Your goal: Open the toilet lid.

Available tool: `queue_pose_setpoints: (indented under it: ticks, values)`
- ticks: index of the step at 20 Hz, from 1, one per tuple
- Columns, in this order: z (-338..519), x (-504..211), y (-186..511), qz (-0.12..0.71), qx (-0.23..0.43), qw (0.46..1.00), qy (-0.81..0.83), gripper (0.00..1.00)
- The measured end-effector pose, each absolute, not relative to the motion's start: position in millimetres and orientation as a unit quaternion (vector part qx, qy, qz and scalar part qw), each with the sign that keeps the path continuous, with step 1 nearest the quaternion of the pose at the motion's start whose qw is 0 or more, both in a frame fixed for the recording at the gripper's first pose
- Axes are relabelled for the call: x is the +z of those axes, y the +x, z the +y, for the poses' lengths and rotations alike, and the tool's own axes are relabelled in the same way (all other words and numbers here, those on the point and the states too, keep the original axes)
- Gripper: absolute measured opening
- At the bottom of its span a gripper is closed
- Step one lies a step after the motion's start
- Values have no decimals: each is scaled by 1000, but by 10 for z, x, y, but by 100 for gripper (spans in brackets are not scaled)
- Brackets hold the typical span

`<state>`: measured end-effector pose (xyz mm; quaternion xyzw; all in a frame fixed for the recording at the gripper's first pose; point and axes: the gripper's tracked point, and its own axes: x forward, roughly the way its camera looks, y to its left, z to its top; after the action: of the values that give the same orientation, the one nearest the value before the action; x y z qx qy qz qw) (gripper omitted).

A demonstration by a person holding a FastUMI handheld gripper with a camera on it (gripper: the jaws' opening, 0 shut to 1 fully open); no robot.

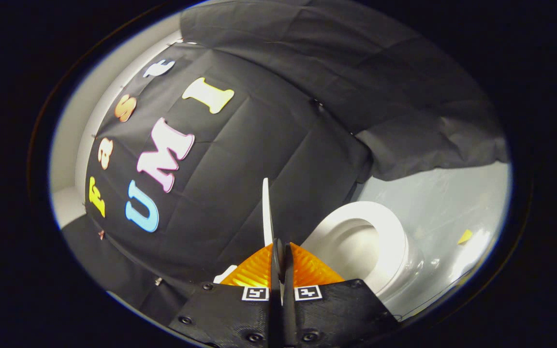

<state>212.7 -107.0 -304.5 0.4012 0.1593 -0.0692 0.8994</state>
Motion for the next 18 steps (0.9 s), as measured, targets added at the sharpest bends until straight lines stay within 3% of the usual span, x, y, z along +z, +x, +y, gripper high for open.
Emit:
queue_pose_setpoints:
  ticks: [8, 18]
  values:
    - [-316, -2488, 2155, 164, -67, 956, 233, 5]
    - [947, -2008, 2142, 139, -1, 988, 63, 5]
